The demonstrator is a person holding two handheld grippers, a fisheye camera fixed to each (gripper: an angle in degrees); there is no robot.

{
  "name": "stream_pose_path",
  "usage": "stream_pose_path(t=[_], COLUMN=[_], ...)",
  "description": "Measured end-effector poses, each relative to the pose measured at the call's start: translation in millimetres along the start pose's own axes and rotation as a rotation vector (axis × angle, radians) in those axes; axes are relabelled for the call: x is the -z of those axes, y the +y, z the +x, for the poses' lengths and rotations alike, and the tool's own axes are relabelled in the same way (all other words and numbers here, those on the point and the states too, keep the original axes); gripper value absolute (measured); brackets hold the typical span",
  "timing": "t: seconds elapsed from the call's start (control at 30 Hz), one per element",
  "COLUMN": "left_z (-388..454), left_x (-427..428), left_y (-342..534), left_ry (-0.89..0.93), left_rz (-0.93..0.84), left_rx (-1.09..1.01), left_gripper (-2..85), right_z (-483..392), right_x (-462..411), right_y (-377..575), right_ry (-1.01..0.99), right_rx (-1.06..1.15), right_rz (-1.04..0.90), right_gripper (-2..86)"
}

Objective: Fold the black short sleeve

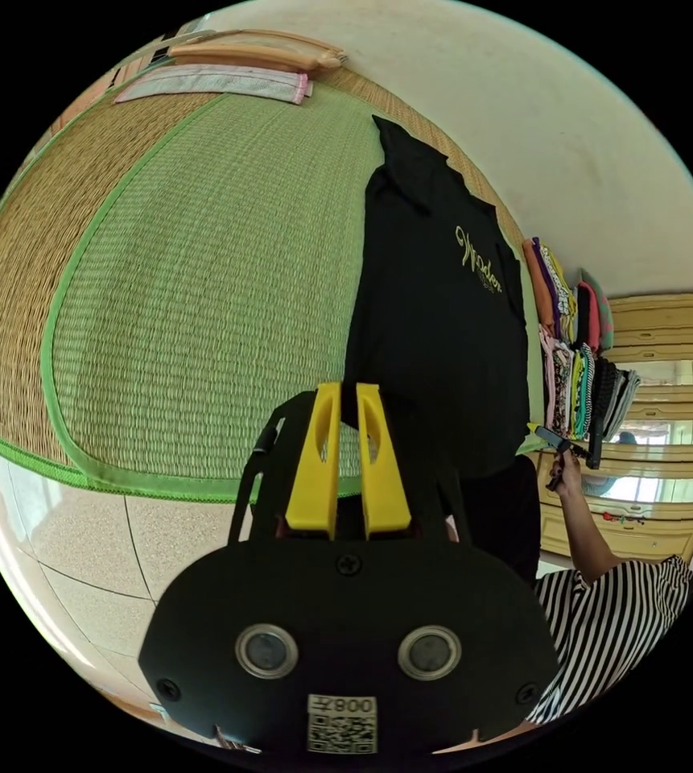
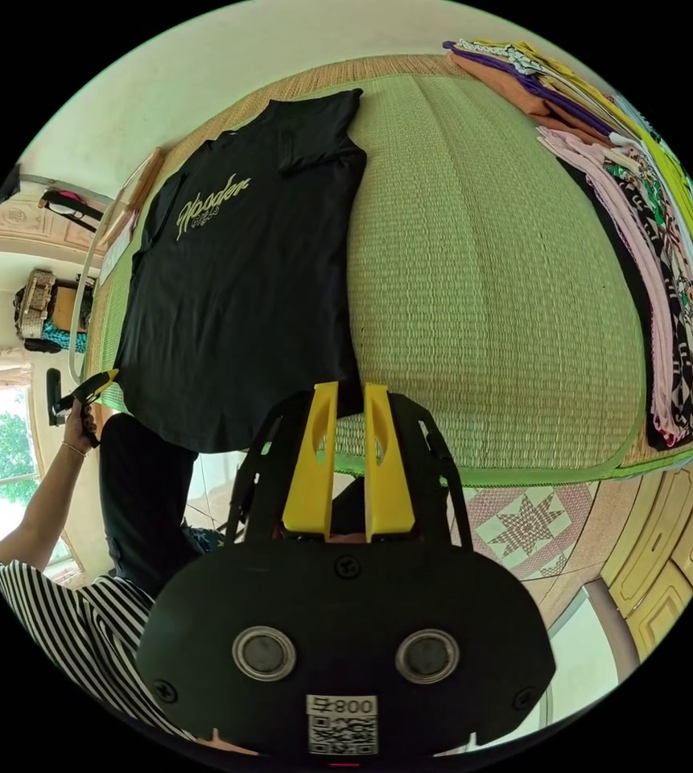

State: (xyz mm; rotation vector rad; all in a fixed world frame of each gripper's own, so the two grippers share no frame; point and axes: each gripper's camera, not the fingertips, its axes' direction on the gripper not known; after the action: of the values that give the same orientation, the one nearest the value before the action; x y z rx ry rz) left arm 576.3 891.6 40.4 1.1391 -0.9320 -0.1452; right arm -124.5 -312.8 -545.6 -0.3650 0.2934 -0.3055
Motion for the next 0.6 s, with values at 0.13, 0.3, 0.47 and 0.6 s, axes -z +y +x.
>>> stream_pose_path(t=[0.13,0.3,0.47,0.6], left_z=[-4,-16,-27,-35], left_x=[13,35,57,83], left_y=[15,40,69,96], left_ry=[-0.013,0.016,0.045,0.076], left_rz=[-0.002,-0.004,0.000,0.013], left_rx=[0.008,0.029,0.039,0.035], left_gripper=[2.9,1.9,1.7,1.6], right_z=[4,15,38,61], right_x=[14,31,51,66], right_y=[9,19,34,47], right_ry=[0.036,0.066,0.041,-0.006], right_rx=[0.005,-0.002,-0.010,-0.023], right_rz=[-0.003,-0.003,-0.012,-0.020], right_gripper=[4.9,3.0,1.8,1.3])
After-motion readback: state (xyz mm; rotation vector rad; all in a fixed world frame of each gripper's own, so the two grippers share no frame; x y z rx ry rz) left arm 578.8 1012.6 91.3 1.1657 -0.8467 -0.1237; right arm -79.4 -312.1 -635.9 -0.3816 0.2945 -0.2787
